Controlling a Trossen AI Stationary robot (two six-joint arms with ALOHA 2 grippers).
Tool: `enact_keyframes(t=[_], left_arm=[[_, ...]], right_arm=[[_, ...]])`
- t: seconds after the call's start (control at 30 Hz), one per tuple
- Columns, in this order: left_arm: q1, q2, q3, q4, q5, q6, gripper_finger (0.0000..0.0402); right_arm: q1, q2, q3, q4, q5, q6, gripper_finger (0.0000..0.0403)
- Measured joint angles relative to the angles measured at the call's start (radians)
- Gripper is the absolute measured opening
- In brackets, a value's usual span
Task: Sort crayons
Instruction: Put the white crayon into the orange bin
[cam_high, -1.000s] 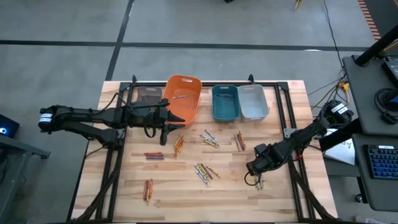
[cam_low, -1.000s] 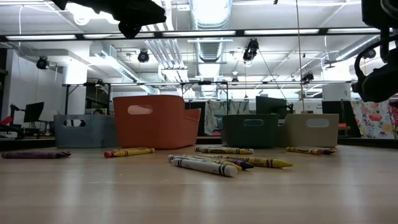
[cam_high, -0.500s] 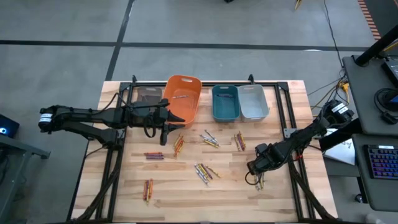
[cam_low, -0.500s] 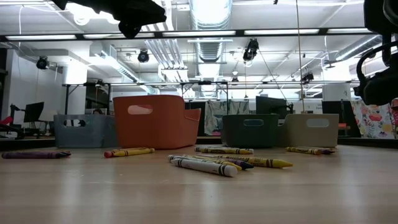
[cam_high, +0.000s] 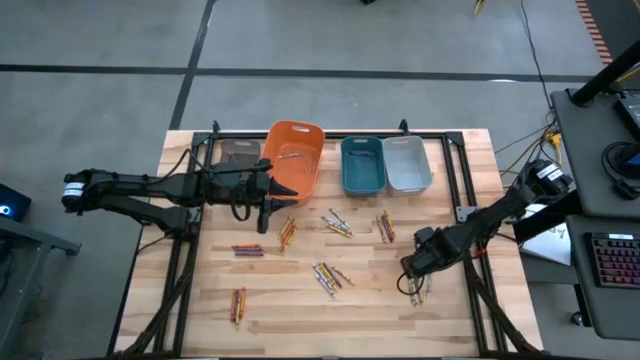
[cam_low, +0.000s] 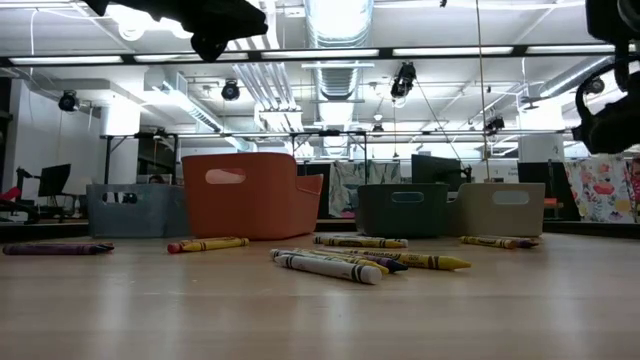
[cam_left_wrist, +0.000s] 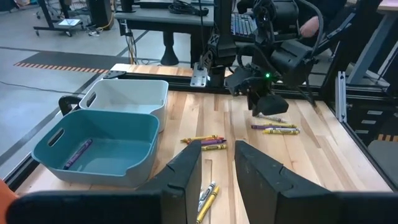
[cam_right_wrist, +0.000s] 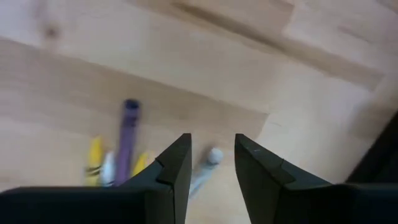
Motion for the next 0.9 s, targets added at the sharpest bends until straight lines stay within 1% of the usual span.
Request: enact_keyframes(t=[0.07,0.27,0.4,0.5,0.63,0.9], left_arm=[[0.0,0.0,0.0,0.001,0.0,-0.003,0.0079],[0.0,0.0,0.0,-0.002,0.0,-0.012,0.0079],[0.0,0.0,0.0,-0.002,0.0,-0.012,0.0079],[0.0,0.0,0.0,0.001,0.0,-0.006,0.0079],[0.0,0.0,0.0,0.002,0.0,0.0,0.0079],[0.0,0.0,0.0,0.002,0.0,0.0,0.0079]], right_arm=[[0.004,-0.009,0.008,0.003,-0.008,0.023,0.0109],[0.081,-0.01,0.013,0.011,-0.103,0.123,0.0118],[0.149,-0.01,0.013,0.037,-0.105,0.232,0.0126],[0.185,-0.008,0.011,0.038,-0.088,0.301,0.0127],[0.215,-0.007,0.003,0.038,-0.041,0.362,0.0128],[0.219,-0.007,-0.036,0.06,0.008,0.383,0.0127]])
